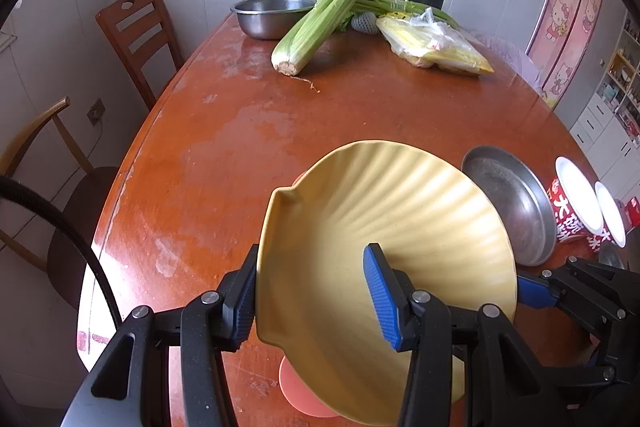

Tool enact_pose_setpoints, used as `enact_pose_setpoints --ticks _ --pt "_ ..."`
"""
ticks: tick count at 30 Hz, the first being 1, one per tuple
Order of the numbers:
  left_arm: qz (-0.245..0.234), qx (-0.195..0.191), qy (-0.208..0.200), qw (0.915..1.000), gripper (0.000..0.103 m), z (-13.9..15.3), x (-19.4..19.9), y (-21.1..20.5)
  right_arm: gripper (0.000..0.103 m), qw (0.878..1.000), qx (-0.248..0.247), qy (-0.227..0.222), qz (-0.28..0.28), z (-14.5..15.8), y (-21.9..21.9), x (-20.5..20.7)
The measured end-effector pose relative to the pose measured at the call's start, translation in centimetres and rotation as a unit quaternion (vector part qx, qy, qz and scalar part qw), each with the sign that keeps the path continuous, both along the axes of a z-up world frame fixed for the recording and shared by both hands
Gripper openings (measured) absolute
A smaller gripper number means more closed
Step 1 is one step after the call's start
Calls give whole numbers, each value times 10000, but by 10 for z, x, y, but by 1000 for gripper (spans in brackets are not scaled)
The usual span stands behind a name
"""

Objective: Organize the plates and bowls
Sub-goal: 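Lift the yellow shell plate and carry it over the orange bear plate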

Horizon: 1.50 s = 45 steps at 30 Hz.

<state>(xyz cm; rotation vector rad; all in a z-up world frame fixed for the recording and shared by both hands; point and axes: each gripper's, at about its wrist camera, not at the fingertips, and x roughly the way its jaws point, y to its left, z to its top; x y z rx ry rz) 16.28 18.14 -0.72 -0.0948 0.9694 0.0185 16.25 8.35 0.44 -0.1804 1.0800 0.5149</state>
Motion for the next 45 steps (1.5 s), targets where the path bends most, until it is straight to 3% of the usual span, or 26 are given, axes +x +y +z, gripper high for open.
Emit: enact_pose_setpoints --ticks 29,45 --pt "48 214 57 9997 49 -5 1 -1 44 9999 -78 -64 -16 -3 0 -3" --pt "175 242 -26 9995 51 7 -6 2 53 9997 -107 -178 -124 5 -8 -7"
